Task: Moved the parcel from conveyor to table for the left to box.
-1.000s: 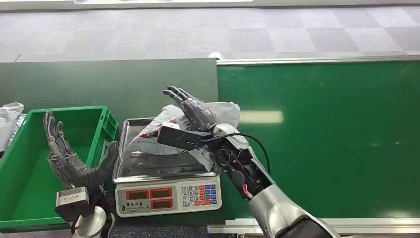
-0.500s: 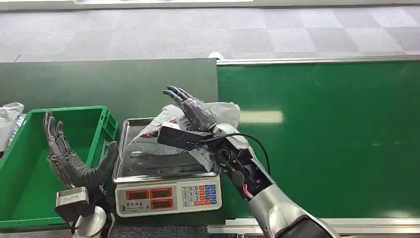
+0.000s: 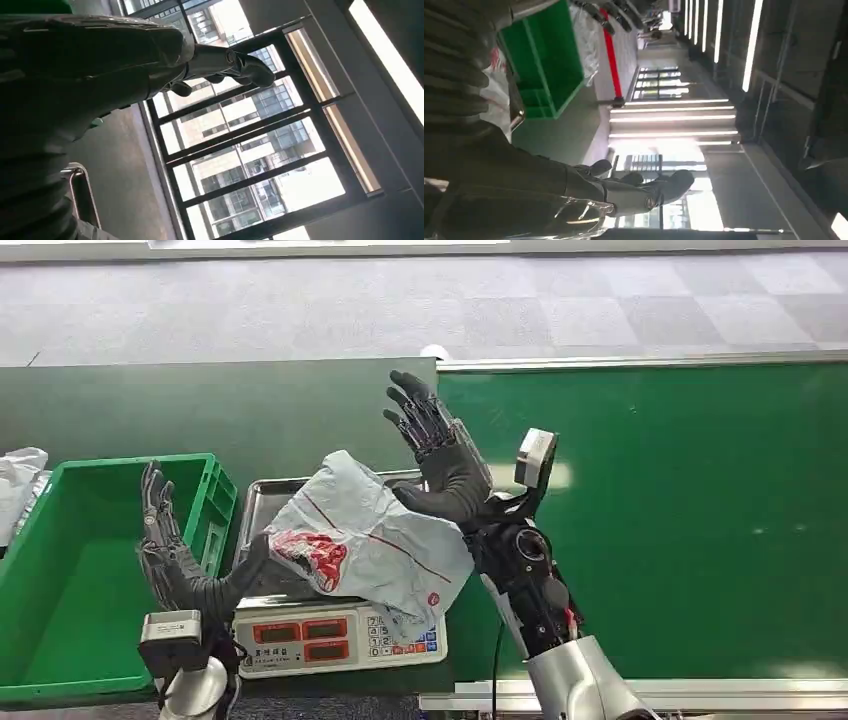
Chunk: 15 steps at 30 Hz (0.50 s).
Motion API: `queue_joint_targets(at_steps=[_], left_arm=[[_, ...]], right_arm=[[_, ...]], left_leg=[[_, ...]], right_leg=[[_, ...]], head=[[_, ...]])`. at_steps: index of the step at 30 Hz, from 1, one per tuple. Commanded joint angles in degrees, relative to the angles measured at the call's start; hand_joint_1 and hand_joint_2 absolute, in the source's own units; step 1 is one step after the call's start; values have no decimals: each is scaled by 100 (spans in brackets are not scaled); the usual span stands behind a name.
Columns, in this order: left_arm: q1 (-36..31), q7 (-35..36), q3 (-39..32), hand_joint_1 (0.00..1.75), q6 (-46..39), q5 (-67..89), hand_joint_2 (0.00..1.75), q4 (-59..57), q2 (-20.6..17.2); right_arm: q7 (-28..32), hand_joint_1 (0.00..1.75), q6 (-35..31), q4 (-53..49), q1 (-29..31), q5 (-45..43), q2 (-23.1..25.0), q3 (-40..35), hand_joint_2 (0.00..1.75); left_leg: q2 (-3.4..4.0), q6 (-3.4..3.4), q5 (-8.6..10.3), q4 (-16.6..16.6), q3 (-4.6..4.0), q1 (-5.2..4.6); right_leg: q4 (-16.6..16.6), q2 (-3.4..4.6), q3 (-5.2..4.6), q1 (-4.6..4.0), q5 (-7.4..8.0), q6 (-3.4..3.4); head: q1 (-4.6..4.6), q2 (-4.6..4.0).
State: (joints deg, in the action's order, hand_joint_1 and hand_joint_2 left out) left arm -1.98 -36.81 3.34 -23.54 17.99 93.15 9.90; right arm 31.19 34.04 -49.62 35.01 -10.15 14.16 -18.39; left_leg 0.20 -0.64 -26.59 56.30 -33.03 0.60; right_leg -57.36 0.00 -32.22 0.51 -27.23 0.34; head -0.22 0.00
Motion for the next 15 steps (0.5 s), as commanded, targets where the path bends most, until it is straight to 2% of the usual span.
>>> queue_joint_targets(at_steps=[1,11,13,14,15], left_arm=[[-121,15,73,0,-2,-58,175,-437,-80],[-32,19,39,0,86,65,175,-330,-28],[-55,161,98,0,185,275,175,-314,-46],[-84,385,261,0,294,598,175,-395,-143],[-107,390,285,0,285,602,175,-450,-117]], right_arm=[[-194,0,-274,-198,35,-196,-257,328,175],[77,0,-576,-141,-24,10,-319,127,175],[145,0,-993,-455,-30,268,-292,27,175],[196,0,-1792,-859,-109,827,-304,-94,175],[106,0,-1855,-1065,-173,851,-292,-117,175]], left_leg=[[-21,1,6,-7,5,0],[-3,2,1,-5,6,-1],[-3,1,2,-5,6,0],[-4,0,2,-2,0,0],[-6,1,3,-4,3,1]], right_leg=[[6,-18,11,-1,0,-2],[5,-2,10,-1,0,0],[4,-2,9,-1,0,-1],[0,-3,3,-1,0,-1],[3,-6,7,-2,0,-2]], head=[[0,0],[0,0],[0,0],[0,0],[0,0]])
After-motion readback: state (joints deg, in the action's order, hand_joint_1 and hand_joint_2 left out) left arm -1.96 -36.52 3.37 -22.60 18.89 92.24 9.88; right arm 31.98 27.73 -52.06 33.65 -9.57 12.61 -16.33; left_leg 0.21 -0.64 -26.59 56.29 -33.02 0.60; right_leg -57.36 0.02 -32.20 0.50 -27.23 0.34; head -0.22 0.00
